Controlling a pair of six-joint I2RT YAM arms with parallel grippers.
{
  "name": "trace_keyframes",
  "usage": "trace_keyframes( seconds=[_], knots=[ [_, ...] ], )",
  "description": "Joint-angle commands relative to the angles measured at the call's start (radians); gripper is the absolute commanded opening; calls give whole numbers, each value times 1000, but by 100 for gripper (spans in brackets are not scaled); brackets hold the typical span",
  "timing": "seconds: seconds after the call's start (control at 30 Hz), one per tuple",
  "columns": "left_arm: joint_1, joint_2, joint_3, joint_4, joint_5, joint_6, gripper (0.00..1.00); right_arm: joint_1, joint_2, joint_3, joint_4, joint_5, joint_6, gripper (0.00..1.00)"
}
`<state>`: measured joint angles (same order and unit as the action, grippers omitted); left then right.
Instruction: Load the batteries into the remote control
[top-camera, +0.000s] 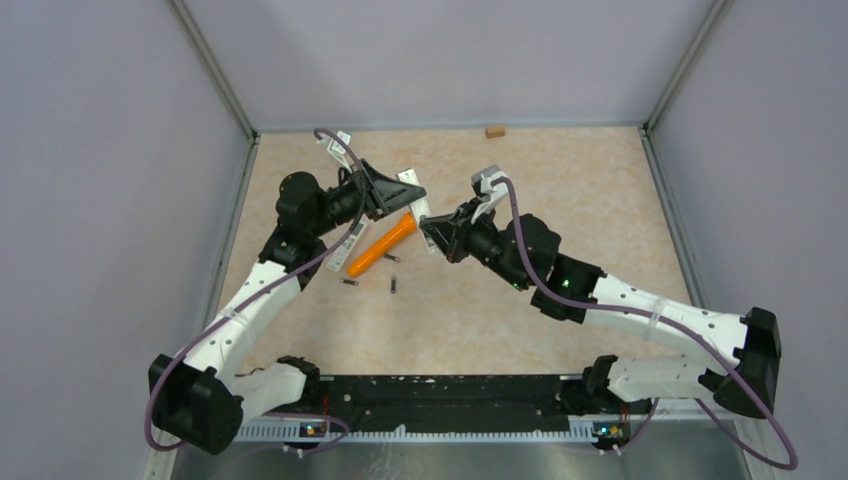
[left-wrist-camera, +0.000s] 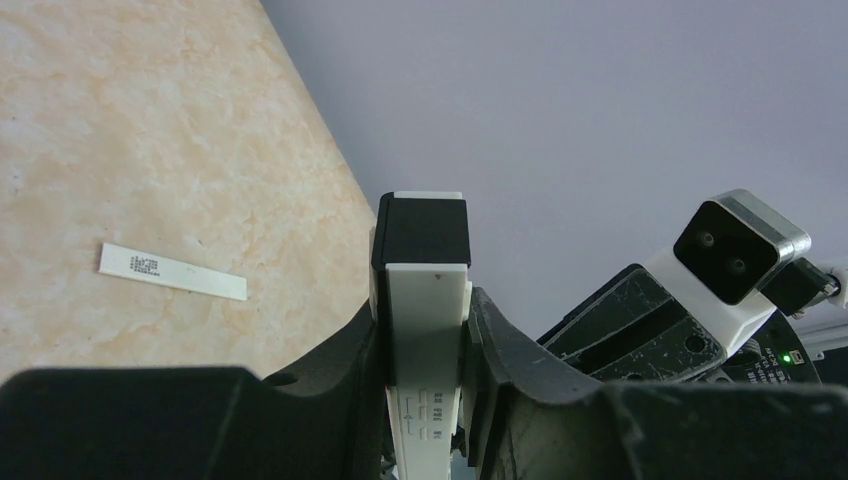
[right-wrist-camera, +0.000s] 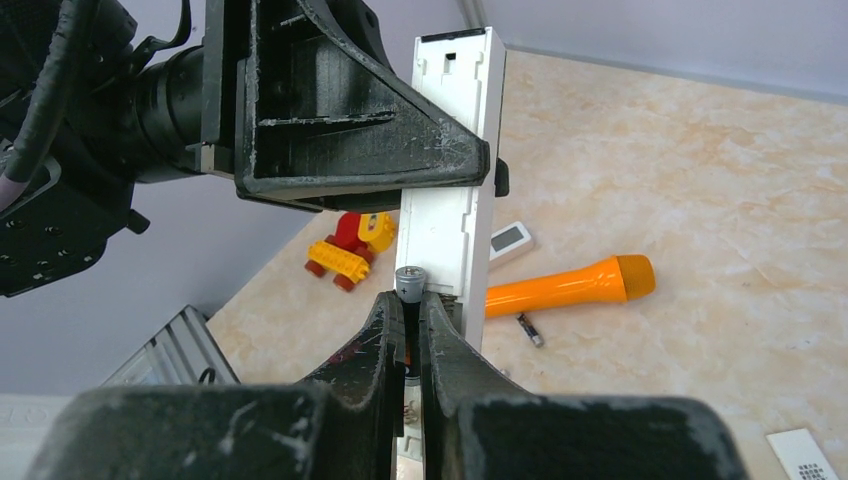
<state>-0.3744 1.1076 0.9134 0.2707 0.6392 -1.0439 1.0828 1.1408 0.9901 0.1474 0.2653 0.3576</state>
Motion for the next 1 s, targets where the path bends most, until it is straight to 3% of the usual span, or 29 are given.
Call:
trace_keyframes(
  seconds=[0.0,0.27,0.7,0.83,0.97],
  knots=[
    [-1,-37,37,100,18,-50,0,8,-6,40,-21,-53,-21,0],
    [0,-38,40,99,21,-45,0,9,-17,52,-79,-54,27,14],
    [12,-42,42,72,-1,14,0,8,-24,150,-215,29,110,49],
    [20,-36,34,80,-18,47,0,-1,-17,222,-276,7,160,56],
    [45,-25,7,140,-24,46,0,-19,-24,259,-309,-17,248,74]
  ],
)
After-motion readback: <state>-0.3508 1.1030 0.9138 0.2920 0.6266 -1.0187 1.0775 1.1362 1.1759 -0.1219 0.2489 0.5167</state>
